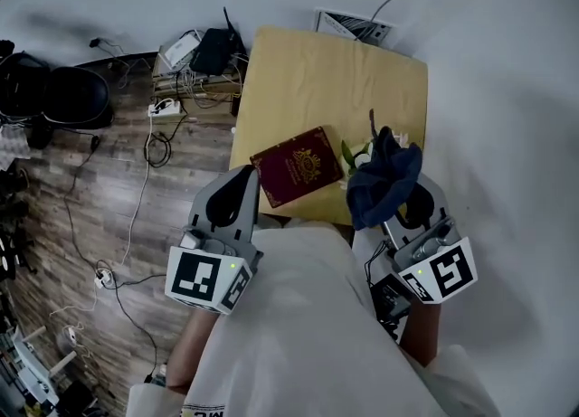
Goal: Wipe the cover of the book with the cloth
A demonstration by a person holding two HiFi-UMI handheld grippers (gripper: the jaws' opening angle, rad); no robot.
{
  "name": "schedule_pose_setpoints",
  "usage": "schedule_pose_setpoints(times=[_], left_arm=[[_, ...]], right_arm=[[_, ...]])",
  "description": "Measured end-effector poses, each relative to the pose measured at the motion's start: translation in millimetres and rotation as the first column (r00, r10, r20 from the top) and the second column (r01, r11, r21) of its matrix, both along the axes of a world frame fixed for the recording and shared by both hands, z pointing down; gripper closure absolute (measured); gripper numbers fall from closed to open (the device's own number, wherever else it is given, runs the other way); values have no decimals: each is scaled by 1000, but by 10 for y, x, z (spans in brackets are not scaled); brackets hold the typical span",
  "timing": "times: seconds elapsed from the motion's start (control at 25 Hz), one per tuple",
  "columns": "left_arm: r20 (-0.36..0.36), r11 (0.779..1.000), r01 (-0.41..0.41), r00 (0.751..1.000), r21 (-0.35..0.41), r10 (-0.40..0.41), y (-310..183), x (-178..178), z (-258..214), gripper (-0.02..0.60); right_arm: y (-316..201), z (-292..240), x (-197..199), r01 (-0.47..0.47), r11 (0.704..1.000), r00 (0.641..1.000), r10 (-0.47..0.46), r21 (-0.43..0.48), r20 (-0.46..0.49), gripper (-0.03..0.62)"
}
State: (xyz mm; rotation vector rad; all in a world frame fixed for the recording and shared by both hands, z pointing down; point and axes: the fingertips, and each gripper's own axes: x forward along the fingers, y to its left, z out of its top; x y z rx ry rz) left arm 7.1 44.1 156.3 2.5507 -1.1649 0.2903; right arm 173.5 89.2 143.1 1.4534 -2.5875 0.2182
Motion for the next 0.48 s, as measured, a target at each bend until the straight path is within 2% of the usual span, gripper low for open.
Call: schedule_pose_setpoints(times=[0.48], left_arm=[[1, 999, -16, 1000, -43, 16, 108, 170, 145, 574]], right_arm=[[108, 228, -25, -12, 998, 1000, 11, -55, -20, 451]])
